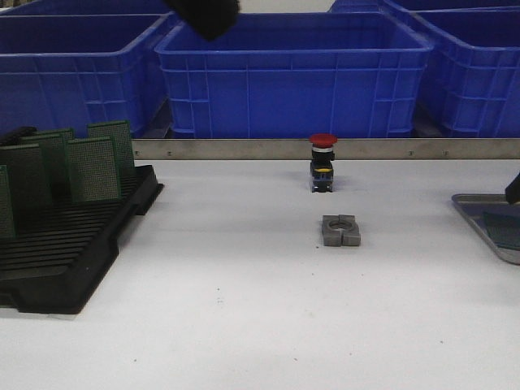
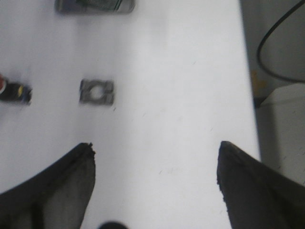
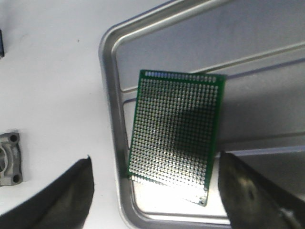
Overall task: Place circuit board on tray
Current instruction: 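Reach the left gripper into the rack and grasp a second green board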
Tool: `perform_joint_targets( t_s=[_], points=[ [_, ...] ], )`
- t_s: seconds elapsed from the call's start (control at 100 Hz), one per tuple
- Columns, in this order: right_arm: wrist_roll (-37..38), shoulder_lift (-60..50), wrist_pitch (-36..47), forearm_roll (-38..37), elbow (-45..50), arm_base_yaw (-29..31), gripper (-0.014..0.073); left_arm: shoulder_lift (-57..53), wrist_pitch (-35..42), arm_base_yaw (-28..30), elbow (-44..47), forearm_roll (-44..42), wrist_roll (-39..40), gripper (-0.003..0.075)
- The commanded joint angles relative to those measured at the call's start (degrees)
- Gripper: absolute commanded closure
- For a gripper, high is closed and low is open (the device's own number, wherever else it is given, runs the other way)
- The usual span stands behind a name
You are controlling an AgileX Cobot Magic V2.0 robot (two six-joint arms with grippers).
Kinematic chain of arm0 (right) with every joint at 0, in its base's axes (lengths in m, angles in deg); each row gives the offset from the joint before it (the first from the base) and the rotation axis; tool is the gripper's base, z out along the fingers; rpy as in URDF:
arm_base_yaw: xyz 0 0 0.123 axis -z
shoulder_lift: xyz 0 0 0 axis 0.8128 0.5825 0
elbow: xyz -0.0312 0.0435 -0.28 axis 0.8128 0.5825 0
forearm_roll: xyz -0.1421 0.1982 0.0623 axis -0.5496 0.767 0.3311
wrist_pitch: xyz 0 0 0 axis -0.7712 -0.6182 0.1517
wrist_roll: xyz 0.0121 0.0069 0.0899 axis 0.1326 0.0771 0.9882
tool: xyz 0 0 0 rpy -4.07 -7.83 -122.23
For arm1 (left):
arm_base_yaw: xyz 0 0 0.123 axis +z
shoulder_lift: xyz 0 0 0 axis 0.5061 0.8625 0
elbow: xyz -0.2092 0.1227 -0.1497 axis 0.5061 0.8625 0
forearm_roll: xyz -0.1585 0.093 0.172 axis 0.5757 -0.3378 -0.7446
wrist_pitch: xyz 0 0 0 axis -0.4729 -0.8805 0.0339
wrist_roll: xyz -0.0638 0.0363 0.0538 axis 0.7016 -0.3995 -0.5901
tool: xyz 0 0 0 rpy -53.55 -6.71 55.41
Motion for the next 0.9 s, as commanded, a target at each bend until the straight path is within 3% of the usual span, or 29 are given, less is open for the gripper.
perform_joint_targets(
  t_s=[0.0,0.18,0.45,0.89],
  points=[
    [-0.26,-2.24,-1.35,1.02,-1.46,0.32,0.0032,-2.91,-1.02,2.53,-2.1,-4.1,0.3,0.0217],
    [-0.26,-2.24,-1.41,1.02,-1.46,0.32,0.0032,-2.25,2.15,8.28,-2.1,-13.2,0.3,0.0217],
    [-0.26,-2.24,-2.18,1.02,-1.46,0.32,0.0032,3.93,6.04,14.54,-2.1,-17.26,-0.4,0.0217],
    [-0.26,-2.24,-2.94,1.02,-1.46,0.32,0.0032,10.53,12.16,15.89,-2.2,-20.43,-2.23,0.0281]
  ],
)
